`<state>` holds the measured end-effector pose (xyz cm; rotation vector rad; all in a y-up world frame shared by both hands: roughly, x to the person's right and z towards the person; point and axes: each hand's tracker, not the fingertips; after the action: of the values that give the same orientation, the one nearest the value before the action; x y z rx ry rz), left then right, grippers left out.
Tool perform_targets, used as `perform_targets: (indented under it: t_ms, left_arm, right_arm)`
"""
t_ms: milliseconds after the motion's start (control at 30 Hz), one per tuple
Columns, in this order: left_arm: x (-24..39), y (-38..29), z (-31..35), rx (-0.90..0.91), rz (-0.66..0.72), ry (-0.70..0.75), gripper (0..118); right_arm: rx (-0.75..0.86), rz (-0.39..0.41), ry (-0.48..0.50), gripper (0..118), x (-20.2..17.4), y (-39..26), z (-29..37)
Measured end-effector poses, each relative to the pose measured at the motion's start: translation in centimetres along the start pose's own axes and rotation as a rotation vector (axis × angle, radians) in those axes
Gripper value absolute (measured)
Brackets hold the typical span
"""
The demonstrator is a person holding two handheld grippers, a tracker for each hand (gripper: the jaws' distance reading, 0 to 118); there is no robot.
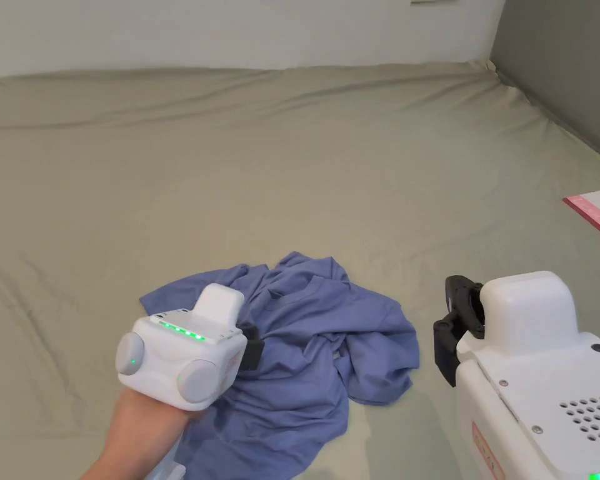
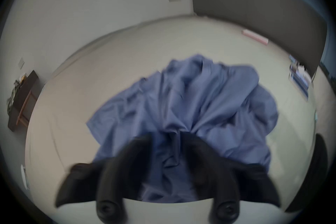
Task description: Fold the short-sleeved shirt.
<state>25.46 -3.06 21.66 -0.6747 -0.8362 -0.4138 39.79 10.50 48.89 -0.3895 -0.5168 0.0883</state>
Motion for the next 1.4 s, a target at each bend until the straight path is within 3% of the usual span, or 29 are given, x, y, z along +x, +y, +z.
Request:
perform_targets:
  t_ms: [33, 67, 333, 433, 600, 700, 733, 1233, 1400]
  left_arm:
    - [-0.6, 0.5, 1.4, 0.03, 0.016, 0.005, 115]
    - [-1.3, 1.0, 3.4, 0.081, 0.033, 0.01, 118]
    - [-4.0, 4.5, 23.0, 0.562, 0.177, 0.182, 116]
    - [-3.4, 3.8, 28.5, 0.699, 0.178, 0.379, 115]
    - [-2.1, 1.5, 33.1, 0.758, 0.173, 0.483, 97]
    - [-1.0, 0.0, 33.7, 0.751, 0.175, 0.493, 6]
    - [-0.9, -0.5, 33.9, 0.753, 0.183, 0.491, 0]
    - [0.2, -2.0, 33.0, 0.694, 0.125, 0.487, 0]
    - [-0.8, -2.4, 29.5, 0.537, 0.127, 0.401, 0]
  right_arm:
    - [0.009, 0.006, 0.006, 2, -0.1, 0.3, 0.2]
    - [0.022, 0.013, 0.011, 2, -0.3, 0.9, 0.5]
    - [0.192, 0.054, 0.034, 2, -2.5, 7.2, 3.6]
    - [0.248, 0.09, 0.044, 2, -3.9, 9.2, 4.9]
    - [0.343, 0.108, 0.043, 2, -6.4, 10.0, 7.4]
    - [0.364, 0.128, 0.044, 2, -7.9, 9.5, 8.3]
    - [0.367, 0.135, 0.046, 2, -8.3, 9.4, 8.6]
    - [0.351, 0.153, 0.076, 2, -10.0, 8.2, 9.4]
    - [0.317, 0.151, 0.08, 2, -9.5, 7.4, 8.2]
